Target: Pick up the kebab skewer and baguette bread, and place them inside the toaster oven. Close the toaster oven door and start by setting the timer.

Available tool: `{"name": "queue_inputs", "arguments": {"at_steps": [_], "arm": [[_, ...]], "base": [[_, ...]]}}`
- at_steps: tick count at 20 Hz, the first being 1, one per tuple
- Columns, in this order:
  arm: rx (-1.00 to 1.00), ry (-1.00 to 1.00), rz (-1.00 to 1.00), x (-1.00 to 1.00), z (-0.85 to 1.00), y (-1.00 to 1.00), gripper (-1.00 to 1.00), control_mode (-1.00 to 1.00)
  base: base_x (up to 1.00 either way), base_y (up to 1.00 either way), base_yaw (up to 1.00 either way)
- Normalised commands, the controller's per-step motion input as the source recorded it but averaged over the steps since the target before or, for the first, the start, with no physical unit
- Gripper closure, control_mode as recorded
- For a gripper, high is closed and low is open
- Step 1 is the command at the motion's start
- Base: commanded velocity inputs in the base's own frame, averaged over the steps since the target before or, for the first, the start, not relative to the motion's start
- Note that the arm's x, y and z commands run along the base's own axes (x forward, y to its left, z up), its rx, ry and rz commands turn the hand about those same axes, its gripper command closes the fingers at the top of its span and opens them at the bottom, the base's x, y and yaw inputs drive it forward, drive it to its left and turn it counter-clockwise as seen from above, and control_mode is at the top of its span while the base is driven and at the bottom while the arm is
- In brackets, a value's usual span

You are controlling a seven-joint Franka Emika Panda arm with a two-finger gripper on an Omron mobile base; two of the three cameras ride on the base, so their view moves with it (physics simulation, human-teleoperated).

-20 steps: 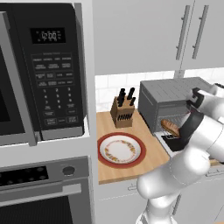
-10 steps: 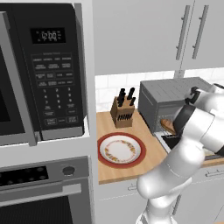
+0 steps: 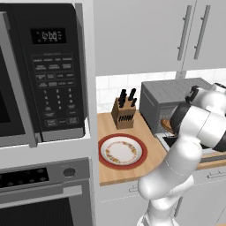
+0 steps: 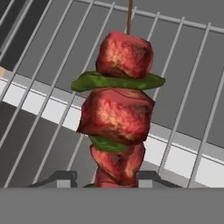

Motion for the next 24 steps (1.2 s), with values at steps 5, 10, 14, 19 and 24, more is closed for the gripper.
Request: {"name": "queue_inputs", "arguments": {"at_steps": [5, 10, 14, 19, 24], "arm": [[0.0, 0.0, 0.0, -0.01, 0.0, 0.01, -1.0, -1.0], [0.0, 0.0, 0.0, -0.11, 0.12, 0.02, -1.0, -1.0], [0.0, -0.02, 0.0, -0.44, 0.46, 0.0, -1.0, -1.0], [0.0, -0.05, -0.1, -0.99, 0.15, 0.04, -1.0, -1.0], [0.0, 0.06, -0.27, -0.77, 0.0, 0.32, -1.0, -1.0]], "base": [[0.0, 0.0, 0.0], [0.0, 0.0, 0.0], [0.0, 0.0, 0.0], [0.0, 0.0, 0.0], [0.0, 0.0, 0.0]]}}
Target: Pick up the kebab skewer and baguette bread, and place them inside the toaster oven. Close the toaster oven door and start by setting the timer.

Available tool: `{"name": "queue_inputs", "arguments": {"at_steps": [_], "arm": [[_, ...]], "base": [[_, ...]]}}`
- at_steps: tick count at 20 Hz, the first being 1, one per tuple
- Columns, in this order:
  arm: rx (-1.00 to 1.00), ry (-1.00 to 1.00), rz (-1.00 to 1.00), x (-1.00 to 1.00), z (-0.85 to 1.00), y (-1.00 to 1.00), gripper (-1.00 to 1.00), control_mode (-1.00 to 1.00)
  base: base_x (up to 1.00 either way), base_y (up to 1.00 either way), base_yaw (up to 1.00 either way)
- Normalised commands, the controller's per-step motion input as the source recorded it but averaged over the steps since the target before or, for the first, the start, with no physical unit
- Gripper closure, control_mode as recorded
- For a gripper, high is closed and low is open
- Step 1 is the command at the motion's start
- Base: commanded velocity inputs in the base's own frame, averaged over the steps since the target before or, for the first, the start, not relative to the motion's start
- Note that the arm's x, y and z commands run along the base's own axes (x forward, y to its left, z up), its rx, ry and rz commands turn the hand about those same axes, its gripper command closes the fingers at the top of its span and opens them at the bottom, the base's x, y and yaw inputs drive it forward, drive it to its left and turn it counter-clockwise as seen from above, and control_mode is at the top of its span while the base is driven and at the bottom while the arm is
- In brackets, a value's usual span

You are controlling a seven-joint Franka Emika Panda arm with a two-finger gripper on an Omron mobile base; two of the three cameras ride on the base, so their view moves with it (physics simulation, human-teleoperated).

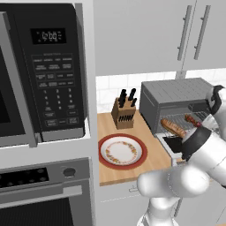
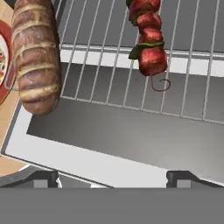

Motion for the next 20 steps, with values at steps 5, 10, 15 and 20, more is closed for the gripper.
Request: {"name": "queue_inputs", "arguments": {"at_steps": [5, 10, 15, 20], "arm": [[0.0, 0.03, -0.34, -0.67, -0.17, 0.38, -1.0, -1.0], [-0.04, 0.0, -0.23, -0.24, -0.35, 0.42, -1.0, -1.0], [-0.1, 0.0, -0.08, 0.19, -0.19, 0.27, -1.0, -1.0], [-0.11, 0.0, 0.0, 0.03, -0.09, 0.0, -1.0, -1.0]], "base": [[0.0, 0.0, 0.0], [0.0, 0.0, 0.0], [0.0, 0.0, 0.0], [0.0, 0.0, 0.0]]}}
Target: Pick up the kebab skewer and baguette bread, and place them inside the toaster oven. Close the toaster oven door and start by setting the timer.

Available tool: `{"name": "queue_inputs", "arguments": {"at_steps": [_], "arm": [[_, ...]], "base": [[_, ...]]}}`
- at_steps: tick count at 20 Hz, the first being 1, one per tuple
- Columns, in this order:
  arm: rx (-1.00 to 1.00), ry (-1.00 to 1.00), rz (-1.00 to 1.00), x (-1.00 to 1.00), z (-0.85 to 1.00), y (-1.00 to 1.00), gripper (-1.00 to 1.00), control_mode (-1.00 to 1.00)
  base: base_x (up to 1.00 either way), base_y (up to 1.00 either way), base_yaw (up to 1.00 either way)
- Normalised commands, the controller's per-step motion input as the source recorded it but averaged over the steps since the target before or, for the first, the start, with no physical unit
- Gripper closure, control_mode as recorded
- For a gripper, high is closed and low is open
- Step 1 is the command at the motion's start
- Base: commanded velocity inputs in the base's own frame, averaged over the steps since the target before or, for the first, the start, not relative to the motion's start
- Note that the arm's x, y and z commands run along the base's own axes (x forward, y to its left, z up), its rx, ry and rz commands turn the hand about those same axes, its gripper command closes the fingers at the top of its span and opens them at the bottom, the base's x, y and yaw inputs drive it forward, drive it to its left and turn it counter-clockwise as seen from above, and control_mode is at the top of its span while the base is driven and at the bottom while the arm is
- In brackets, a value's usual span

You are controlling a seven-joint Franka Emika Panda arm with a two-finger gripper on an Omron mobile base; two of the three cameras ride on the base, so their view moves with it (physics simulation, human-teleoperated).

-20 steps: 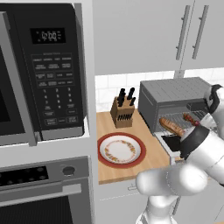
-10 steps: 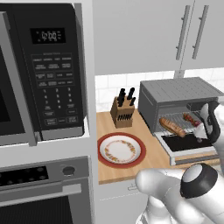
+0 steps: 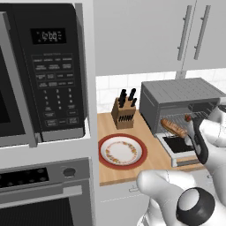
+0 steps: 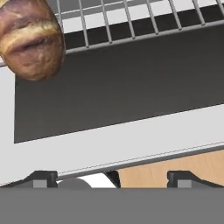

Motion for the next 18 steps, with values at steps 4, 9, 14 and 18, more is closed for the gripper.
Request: {"name": "queue_inputs", "arguments": {"at_steps": [4, 9, 14, 18], "arm": [[-0.09, 0.0, -0.05, 0.13, -0.03, 0.0, -1.0, -1.0], [-0.06, 0.0, -0.13, 0.07, -0.11, -0.01, -1.0, -1.0], [-0.02, 0.0, -0.17, 0.1, -0.13, 0.0, -1.0, -1.0], [0.0, 0.0, -0.17, 0.25, -0.14, 0.0, -1.0, -1.0]], "base": [[0.0, 0.0, 0.0], [0.0, 0.0, 0.0], [0.0, 0.0, 0.0], [0.0, 0.0, 0.0]]}}
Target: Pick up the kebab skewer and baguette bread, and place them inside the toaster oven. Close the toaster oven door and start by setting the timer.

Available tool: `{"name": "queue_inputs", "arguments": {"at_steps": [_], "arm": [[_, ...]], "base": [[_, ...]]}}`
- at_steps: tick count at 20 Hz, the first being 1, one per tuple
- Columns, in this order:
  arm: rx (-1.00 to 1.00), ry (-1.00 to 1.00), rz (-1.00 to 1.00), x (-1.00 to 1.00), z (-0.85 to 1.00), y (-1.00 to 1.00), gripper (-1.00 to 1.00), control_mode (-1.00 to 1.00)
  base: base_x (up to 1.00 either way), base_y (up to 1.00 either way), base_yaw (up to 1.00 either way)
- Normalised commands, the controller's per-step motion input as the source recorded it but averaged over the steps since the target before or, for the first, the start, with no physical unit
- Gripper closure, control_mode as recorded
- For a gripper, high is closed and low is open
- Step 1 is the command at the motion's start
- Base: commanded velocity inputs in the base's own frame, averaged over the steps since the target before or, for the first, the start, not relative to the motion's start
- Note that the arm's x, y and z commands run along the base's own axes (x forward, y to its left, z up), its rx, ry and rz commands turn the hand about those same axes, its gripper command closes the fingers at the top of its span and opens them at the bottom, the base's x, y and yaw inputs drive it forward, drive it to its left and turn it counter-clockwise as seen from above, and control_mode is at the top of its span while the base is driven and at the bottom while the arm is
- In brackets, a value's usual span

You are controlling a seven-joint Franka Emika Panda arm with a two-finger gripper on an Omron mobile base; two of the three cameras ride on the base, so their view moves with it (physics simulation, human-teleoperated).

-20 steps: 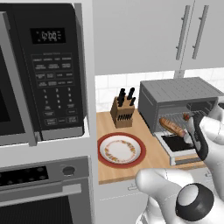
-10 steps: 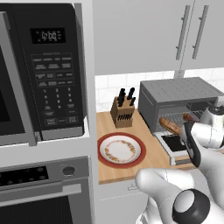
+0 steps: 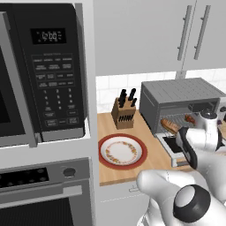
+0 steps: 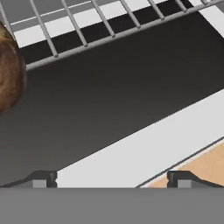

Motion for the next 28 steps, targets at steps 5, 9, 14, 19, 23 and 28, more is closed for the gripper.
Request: {"name": "queue_inputs", "arguments": {"at_steps": [5, 9, 14, 19, 23, 28], "arm": [[0.0, 0.0, -0.13, 0.4, -0.12, -0.09, -1.0, -1.0], [0.0, 0.0, -0.1, 0.31, -0.19, -0.22, -1.0, -1.0], [0.0, 0.0, -0.08, 0.31, -0.16, -0.35, -1.0, -1.0], [0.0, 0.0, -0.09, 0.28, -0.03, -0.23, -1.0, -1.0], [0.0, 0.0, -0.14, 0.13, -0.05, 0.0, -1.0, -1.0], [0.0, 0.0, -0.17, 0.11, -0.04, 0.0, -1.0, -1.0]], "base": [[0.0, 0.0, 0.0], [0.0, 0.0, 0.0], [0.0, 0.0, 0.0], [0.0, 0.0, 0.0], [0.0, 0.0, 0.0], [0.0, 0.0, 0.0]]}}
